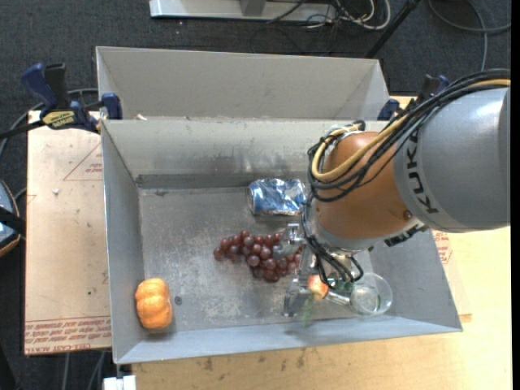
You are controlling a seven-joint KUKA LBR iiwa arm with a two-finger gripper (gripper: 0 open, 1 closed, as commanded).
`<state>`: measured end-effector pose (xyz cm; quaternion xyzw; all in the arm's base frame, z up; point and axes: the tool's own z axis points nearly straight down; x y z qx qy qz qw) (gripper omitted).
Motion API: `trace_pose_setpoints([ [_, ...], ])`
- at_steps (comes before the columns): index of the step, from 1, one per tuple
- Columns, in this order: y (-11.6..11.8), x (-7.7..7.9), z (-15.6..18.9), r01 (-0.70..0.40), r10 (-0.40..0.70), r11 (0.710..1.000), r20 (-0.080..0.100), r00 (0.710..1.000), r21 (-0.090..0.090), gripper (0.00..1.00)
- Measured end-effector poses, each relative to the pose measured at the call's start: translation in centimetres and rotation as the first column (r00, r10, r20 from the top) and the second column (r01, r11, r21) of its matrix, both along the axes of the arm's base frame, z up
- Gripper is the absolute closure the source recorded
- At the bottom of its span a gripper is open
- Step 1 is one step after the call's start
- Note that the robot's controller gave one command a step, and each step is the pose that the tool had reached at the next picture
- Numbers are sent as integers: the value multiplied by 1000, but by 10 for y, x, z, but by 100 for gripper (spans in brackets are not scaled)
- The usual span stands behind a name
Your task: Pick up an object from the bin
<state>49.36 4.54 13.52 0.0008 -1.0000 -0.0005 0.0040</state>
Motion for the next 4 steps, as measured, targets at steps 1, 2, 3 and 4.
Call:
trace_pose_setpoints([
  [1, 0, 2, 3, 2, -2, 1000, 7, 1000, 0, 0],
  [2, -2, 46, -30, 104, -104, 995, 19, 994, 4, 0],
  [3, 3, 82, -59, 169, -169, 986, 13, 986, 4, 0],
  [4, 3, 72, -58, 185, -185, 983, 29, 982, 8, 0],
])
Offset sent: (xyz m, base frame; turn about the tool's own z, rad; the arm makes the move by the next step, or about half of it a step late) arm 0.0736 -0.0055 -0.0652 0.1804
